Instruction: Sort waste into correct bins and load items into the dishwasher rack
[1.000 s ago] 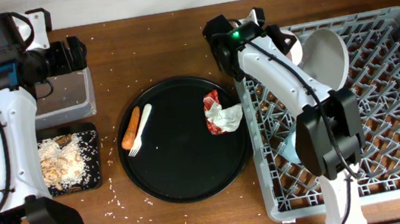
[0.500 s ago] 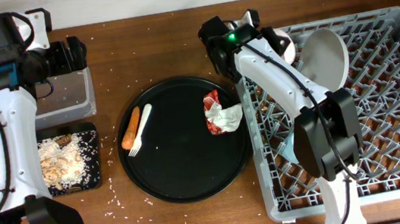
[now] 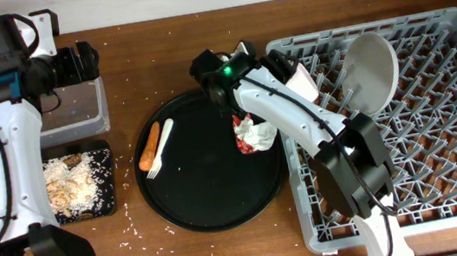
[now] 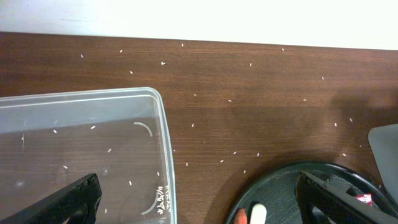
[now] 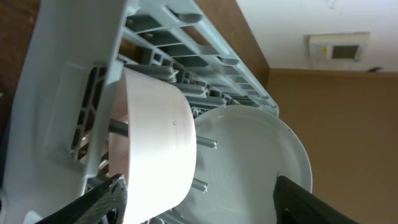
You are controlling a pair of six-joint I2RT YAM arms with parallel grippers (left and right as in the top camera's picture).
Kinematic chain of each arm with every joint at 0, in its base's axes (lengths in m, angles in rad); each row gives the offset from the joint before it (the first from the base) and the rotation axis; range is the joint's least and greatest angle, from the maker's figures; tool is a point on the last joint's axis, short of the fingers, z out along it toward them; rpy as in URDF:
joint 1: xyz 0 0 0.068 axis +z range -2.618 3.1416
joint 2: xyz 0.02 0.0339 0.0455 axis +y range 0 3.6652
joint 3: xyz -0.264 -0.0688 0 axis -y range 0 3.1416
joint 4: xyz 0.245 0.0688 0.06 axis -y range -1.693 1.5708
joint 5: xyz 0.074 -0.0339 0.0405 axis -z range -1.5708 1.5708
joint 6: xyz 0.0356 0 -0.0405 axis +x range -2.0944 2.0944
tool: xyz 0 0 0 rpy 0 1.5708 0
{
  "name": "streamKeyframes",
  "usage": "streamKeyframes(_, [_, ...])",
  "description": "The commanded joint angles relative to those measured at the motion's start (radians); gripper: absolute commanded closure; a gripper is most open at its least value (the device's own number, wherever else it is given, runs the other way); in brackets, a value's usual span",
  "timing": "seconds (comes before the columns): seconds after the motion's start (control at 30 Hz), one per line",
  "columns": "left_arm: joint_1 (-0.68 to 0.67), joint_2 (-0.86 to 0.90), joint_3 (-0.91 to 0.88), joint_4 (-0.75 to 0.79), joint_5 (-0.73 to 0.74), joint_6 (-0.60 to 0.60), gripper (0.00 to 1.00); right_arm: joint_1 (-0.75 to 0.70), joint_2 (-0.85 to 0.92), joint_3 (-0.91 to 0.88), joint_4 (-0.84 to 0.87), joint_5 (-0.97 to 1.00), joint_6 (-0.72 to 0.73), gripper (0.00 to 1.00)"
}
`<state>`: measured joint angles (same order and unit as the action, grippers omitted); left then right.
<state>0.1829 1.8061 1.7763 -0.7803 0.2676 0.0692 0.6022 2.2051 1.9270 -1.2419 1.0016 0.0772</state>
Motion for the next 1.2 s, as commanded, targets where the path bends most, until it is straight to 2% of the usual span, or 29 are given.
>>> streamKeyframes(0.0, [0.003,-0.024,0.005,0.002,-0.003,-0.005,0.01,0.000,-0.011,0.056,-0.019,-0.097,0.009,0.23])
streamKeyframes(0.2, [0.003,-0.024,0.005,0.002,-0.003,-0.005,0.01,0.000,-0.067,0.268,-0.120,-0.383,0.008,0.21])
streamKeyframes(0.27, [0.003,-0.024,0.005,0.002,-0.003,-0.005,0.01,0.000,-0.067,0.348,-0.214,-0.676,0.008,0.20])
streamKeyframes(0.33, [0.003,-0.024,0.005,0.002,-0.003,-0.005,0.01,0.000,-0.067,0.351,-0.273,-0.889,0.008,0.19])
streamKeyframes(0.4, [0.003,-0.024,0.005,0.002,-0.003,-0.005,0.01,0.000,-0.067,0.340,-0.307,-0.999,0.008,0.23])
streamKeyframes(0.5, [0.003,-0.024,0.005,0.002,-0.003,-0.005,0.01,0.000,-0.067,0.340,-0.286,-1.078,0.008,0.24])
streamKeyframes(0.57, [0.003,-0.024,0.005,0.002,-0.003,-0.005,0.01,0.000,-0.067,0.340,-0.275,-1.107,0.011,0.34])
streamKeyframes(0.67, [0.003,-0.024,0.005,0.001,0.005,-0.005,0.01,-0.001,-0.068,0.349,-0.263,-1.129,0.089,0.34])
streamKeyframes(0.73, [0.002,-0.024,0.005,-0.033,0.015,-0.006,0.01,-0.011,-0.077,0.386,-0.267,-1.171,0.088,0.33])
streamKeyframes(0.83, [0.002,-0.024,0.005,-0.060,0.093,-0.005,0.01,-0.063,-0.127,0.482,-0.278,-1.181,0.085,0.32])
streamKeyframes(0.87, [-0.006,-0.023,0.005,-0.085,0.191,0.012,0.01,-0.117,-0.165,0.546,-0.298,-1.168,0.084,0.27])
streamKeyframes(0.93, [-0.065,-0.023,0.005,-0.138,0.215,0.086,0.01,-0.212,-0.212,0.615,-0.337,-1.117,0.084,0.23])
streamKeyframes(1.0, [-0.198,-0.021,0.005,-0.193,0.182,0.206,0.01,-0.359,-0.260,0.656,-0.391,-1.102,0.085,0.18])
streamKeyframes(1.07, [-0.380,0.002,0.005,-0.200,-0.010,0.229,0.01,-0.473,-0.277,0.656,-0.451,-1.102,0.085,0.18])
streamKeyframes(1.13, [-0.533,0.069,0.005,-0.203,-0.124,0.270,0.01,-0.539,-0.277,0.644,-0.457,-1.142,0.084,0.18])
streamKeyframes(1.17, [-0.597,0.116,0.005,-0.205,-0.159,0.287,0.05,-0.548,-0.276,0.643,-0.457,-1.145,0.084,0.18])
